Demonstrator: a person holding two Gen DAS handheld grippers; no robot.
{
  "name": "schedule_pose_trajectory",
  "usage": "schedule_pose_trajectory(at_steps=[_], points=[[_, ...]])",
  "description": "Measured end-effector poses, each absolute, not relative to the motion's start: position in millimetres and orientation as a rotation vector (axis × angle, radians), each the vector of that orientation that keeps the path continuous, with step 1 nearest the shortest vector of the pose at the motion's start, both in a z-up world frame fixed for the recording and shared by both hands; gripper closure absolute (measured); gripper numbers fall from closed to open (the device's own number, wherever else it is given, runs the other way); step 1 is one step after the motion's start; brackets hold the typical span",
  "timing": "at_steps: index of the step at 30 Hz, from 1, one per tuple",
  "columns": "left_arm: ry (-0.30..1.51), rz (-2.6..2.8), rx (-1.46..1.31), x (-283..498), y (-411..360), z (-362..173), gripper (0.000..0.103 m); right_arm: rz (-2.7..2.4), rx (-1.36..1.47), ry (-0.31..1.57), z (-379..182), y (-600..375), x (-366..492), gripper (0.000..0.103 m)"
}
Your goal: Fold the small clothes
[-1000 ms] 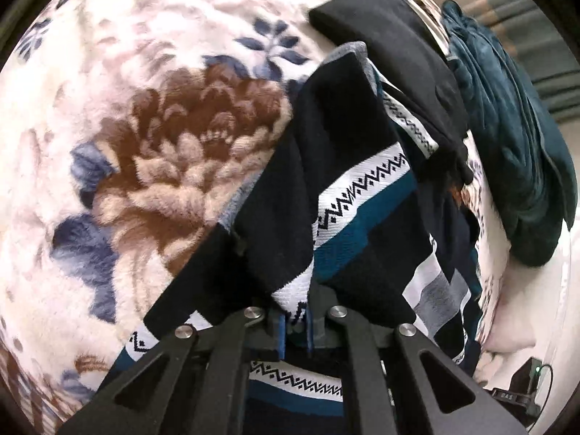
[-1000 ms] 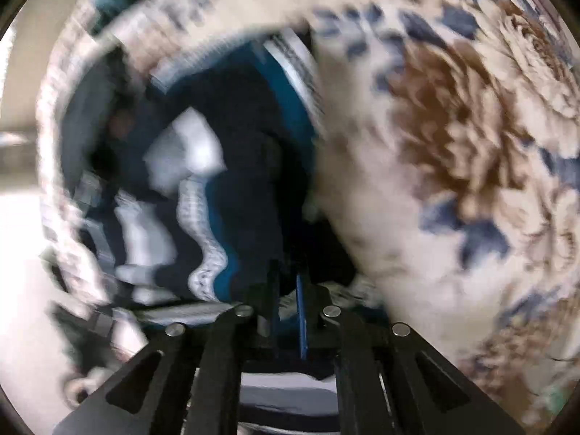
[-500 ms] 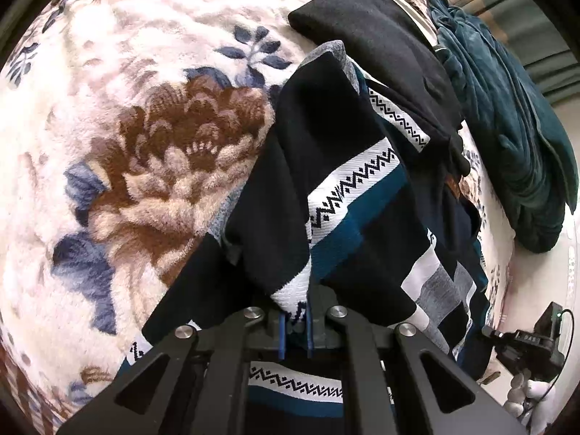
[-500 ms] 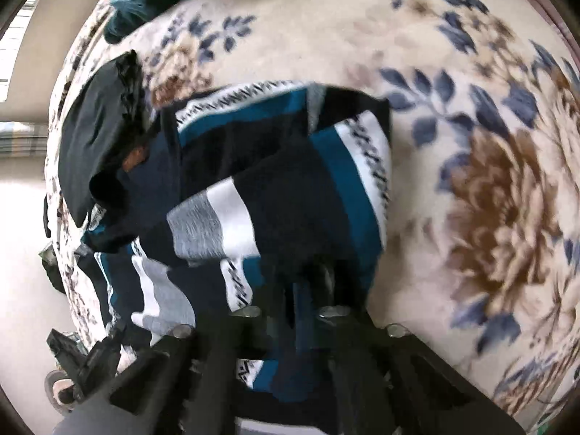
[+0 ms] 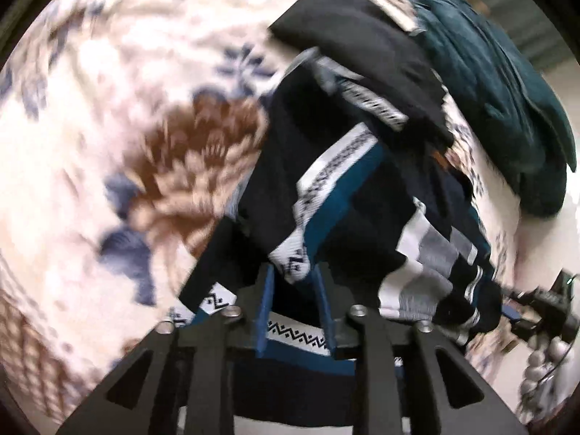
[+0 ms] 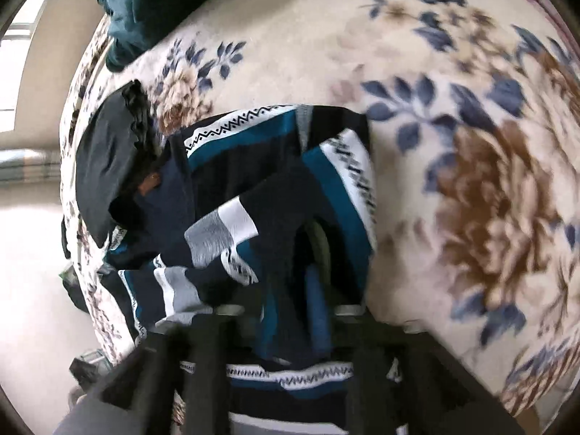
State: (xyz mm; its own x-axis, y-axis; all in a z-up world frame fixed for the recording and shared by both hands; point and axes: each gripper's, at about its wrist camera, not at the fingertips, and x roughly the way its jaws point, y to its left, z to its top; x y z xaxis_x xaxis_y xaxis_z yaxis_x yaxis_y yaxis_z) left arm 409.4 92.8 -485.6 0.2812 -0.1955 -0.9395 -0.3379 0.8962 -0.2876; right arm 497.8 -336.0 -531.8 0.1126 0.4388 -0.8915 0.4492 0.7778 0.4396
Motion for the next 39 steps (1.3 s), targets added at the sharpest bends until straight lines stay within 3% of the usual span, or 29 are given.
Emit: schedule_pose_trajectory(at_steps=[3, 6, 8, 9, 14, 16, 20, 25, 27, 30, 31, 33, 37, 39], points=[[1.230, 0.023, -0.407, 434, 77, -466, 0.052, 0.036, 0.769, 1.518, -530, -334, 480, 0.058], [1.228, -0.024, -0.358, 466, 64, -476, 0.051, 0.105, 0.768, 1.582, -544, -320, 468, 0.058], [1.259, -0.047, -0.343, 484, 59, -489, 0.051, 0.144, 0.777, 1.547, -546, -313, 463, 0.077], [1.268, -0.059, -0.338, 490, 57, -493, 0.051, 0.161, 0.781, 1.542, -545, -310, 463, 0.100], [1.292, -0.066, -0.335, 497, 63, -502, 0.051, 0.265, 0.820, 1.375, -501, -320, 461, 0.100], [1.315, -0.039, -0.337, 495, 68, -510, 0.051, 0.168, 0.679, 1.460, -513, -325, 458, 0.100], [1.347, -0.018, -0.344, 494, 71, -523, 0.051, 0.141, 0.679, 1.660, -555, -329, 446, 0.098], [1.354, -0.015, -0.311, 500, 67, -531, 0.051, 0.091, 0.700, 1.520, -523, -337, 457, 0.060], [1.356, -0.007, -0.306, 503, 66, -535, 0.051, 0.080, 0.727, 1.486, -523, -336, 469, 0.056], [1.359, 0.005, -0.323, 504, 67, -534, 0.051, 0.077, 0.708, 1.561, -546, -322, 491, 0.056], [1.345, 0.010, -0.339, 503, 68, -528, 0.051, 0.077, 0.675, 1.596, -554, -314, 496, 0.064], [1.287, 0.019, -0.379, 498, 75, -511, 0.051, 0.059, 0.585, 1.565, -549, -303, 500, 0.095], [1.158, 0.089, -0.456, 482, 106, -474, 0.050, 0.016, 0.494, 1.447, -515, -300, 509, 0.096], [1.148, 0.123, -0.479, 481, 121, -475, 0.047, -0.011, 0.437, 1.521, -522, -300, 514, 0.094]])
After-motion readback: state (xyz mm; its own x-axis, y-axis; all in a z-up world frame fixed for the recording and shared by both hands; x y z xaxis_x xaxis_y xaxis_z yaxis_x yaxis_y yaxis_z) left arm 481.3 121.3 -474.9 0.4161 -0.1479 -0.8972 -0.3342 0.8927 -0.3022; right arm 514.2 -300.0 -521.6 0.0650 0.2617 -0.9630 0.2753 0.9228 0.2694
